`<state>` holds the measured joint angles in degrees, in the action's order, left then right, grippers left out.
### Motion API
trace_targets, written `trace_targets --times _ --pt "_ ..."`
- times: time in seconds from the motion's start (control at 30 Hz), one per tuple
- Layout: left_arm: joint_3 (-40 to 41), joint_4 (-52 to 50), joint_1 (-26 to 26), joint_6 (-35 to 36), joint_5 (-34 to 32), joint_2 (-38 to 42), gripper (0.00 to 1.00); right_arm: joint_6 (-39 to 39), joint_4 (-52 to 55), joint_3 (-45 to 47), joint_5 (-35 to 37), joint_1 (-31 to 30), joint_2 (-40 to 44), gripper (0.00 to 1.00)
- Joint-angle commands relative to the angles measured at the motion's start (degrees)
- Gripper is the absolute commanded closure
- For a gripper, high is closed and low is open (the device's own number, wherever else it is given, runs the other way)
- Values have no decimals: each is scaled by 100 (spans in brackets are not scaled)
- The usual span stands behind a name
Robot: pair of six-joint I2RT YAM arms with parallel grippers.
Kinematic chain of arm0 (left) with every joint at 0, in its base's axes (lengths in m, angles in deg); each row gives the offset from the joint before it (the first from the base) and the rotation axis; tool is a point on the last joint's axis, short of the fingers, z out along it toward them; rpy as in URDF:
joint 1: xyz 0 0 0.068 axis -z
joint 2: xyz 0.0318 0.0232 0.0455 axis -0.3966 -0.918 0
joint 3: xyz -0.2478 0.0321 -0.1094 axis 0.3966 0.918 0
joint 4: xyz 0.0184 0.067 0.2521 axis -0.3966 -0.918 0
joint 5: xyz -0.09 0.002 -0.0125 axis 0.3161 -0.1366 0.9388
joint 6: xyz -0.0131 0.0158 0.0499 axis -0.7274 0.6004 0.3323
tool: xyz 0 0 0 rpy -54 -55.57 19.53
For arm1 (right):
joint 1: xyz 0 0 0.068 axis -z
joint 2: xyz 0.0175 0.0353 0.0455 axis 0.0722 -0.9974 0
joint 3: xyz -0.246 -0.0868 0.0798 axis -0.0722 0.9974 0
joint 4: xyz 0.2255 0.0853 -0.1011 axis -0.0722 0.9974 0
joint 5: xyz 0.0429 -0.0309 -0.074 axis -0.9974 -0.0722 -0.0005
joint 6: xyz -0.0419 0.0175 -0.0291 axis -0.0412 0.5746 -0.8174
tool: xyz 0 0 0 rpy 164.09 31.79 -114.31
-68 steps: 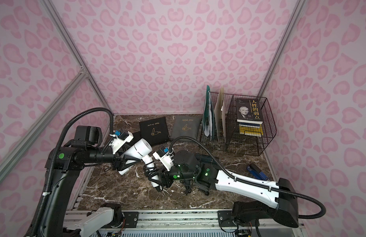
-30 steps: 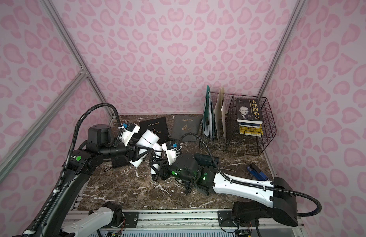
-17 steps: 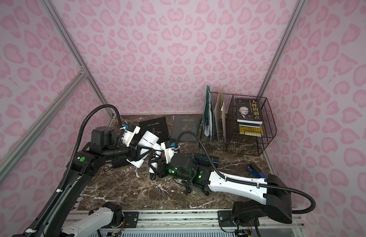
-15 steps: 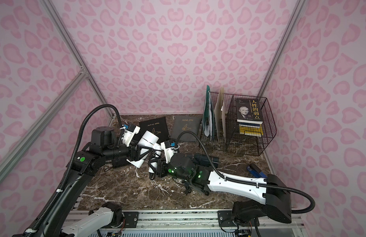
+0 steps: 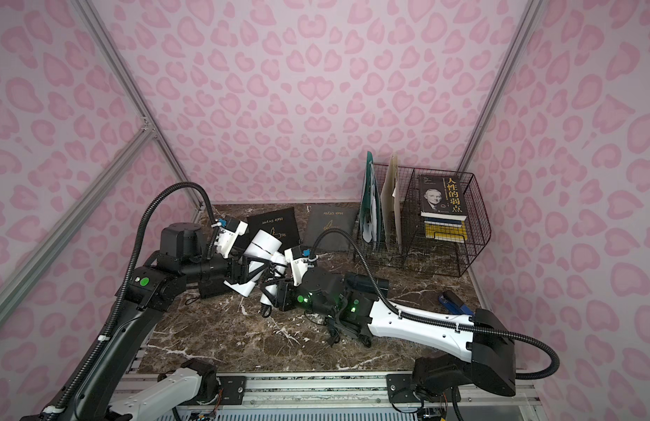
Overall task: Pack away hair dryers
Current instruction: Fold the hair dryer.
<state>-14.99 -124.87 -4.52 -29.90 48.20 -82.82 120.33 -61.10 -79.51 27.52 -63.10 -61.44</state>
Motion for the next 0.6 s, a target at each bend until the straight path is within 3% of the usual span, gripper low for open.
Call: trace_targets --times 0.0,0.13,0.3,0.43,0.57 --pt "56 -56 84 -536 1349 -45 99 -643 -6077 -196 -2203 -131 -113 82" --pt "82 -30 88 -555 1420 0 98 -550 -6379 -78 -2235 -139 -111 77" --pt "53 -53 88 -455 1411 30 98 -481 -6246 -56 -2223 -140 -91 55" --pt "-263 -292 86 -121 1377 -23 98 -711 -5525 436 -1620 -112 409 34" --pt "-523 -408 84 73 1456 -97 98 -775 -4909 1041 -1054 18 1000 30"
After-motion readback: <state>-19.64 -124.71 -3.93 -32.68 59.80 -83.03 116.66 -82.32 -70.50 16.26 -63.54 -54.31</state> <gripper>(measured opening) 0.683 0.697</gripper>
